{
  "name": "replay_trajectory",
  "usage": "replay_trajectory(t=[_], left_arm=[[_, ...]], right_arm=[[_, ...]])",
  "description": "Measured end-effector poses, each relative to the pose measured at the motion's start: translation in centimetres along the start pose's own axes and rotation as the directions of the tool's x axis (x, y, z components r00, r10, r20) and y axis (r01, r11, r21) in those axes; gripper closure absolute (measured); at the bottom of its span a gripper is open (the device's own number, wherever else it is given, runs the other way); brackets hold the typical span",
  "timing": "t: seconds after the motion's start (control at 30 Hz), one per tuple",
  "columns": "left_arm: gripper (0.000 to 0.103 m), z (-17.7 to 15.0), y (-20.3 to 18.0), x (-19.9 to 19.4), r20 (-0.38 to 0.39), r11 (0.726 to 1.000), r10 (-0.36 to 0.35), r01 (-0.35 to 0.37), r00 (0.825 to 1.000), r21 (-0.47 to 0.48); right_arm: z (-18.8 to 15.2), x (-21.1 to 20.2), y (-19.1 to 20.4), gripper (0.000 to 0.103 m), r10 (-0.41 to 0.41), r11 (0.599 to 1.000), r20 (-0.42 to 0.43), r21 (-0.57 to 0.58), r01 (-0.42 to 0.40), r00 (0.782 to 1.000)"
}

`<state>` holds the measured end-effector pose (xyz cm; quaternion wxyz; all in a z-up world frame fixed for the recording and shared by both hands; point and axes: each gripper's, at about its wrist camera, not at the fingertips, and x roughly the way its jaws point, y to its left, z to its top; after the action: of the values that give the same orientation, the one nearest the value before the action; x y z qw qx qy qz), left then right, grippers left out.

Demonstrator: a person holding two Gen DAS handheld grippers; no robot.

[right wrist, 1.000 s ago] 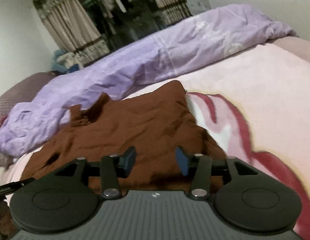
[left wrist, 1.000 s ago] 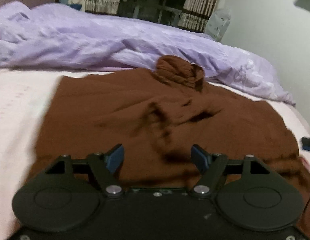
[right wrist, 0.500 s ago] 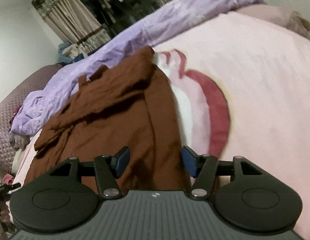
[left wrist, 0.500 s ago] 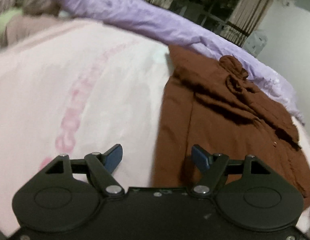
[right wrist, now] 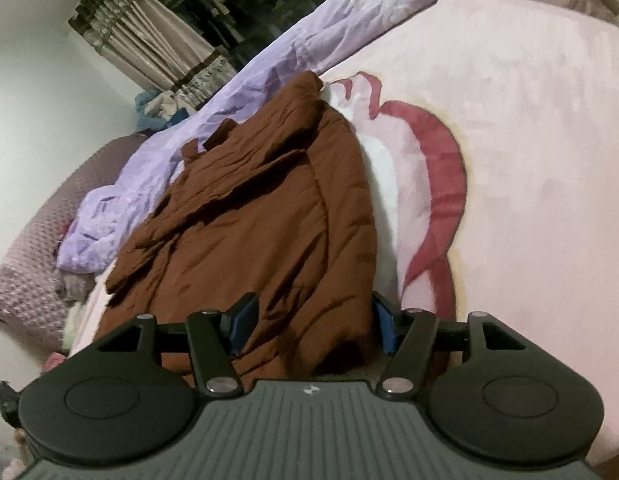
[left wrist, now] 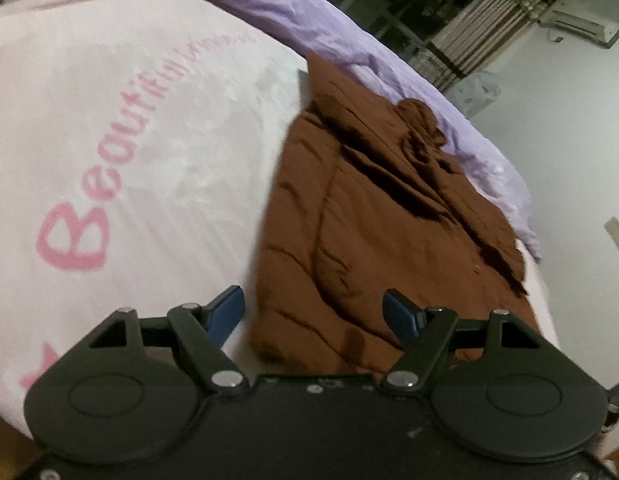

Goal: Fold large clothes

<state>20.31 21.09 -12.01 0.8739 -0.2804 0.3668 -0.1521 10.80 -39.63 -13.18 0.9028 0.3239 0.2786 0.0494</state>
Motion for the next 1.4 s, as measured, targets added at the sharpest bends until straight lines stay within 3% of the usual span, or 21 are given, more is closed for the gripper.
replay_trajectory(t=[0.23,0.47,0.57,0.67,0.7,0.77,0.93,1.07,1.2,1.4], left_arm=[[0.025,0.0,-1.4,1.5,-0.022,0.999,-0.036,0.036,0.999,0.005],[0.027,0.1,-2.0,2.4,-0.023,0.999,-0.051,0.051,0.998,0.009],[0.045,-0.4,-1.9,1.8,-0.026,0.999,-0.037,0.038,0.999,0.013],[0.071,-0.2,-1.8,1.7,-0.032,1.000,0.004,-0.003,0.999,0.016],[0.073,-0.1,-1.5,1.7,-0.039,1.000,0.002,-0.002,0.999,-0.004],[0.078,0.1,-1.1,1.7,-0.045,0.999,-0.017,0.015,0.999,-0.040],[0.082,0.3,-1.6,1.1,-0.005,0.997,-0.057,0.057,0.998,-0.044],[0.084,1.4,-2.0,0.3,0.054,0.988,-0.133,0.136,0.990,-0.066],[0.085,3.2,-3.6,0.3,0.082,0.991,-0.131,0.133,0.988,-0.024],[0.086,8.8,-5.8,2.5,0.118,0.991,-0.129,0.125,0.985,0.039]], right_arm=[[0.0,0.7,-0.4,0.030,0.059,0.996,0.005,0.074,-0.059,0.998],[-0.2,1.2,-0.1,0.031,0.058,0.995,0.006,0.086,-0.058,0.998],[-0.6,0.7,-0.5,0.039,0.063,0.993,0.001,0.098,-0.062,0.998],[-0.7,0.4,-0.6,0.057,0.038,0.995,-0.001,0.095,-0.037,0.999],[-0.7,0.5,-0.6,0.069,0.022,0.995,-0.002,0.094,-0.022,1.000],[-0.7,0.5,-0.5,0.076,0.010,0.996,-0.007,0.089,-0.009,1.000],[-0.6,0.2,-0.2,0.083,0.050,0.994,0.011,0.092,-0.051,0.999],[0.5,-0.3,-0.8,0.087,0.160,0.975,0.046,0.146,-0.166,0.986],[2.5,-0.5,-0.3,0.090,0.218,0.958,0.097,0.168,-0.231,0.971],[7.8,1.8,2.5,0.091,0.215,0.966,0.132,0.115,-0.231,0.968]])
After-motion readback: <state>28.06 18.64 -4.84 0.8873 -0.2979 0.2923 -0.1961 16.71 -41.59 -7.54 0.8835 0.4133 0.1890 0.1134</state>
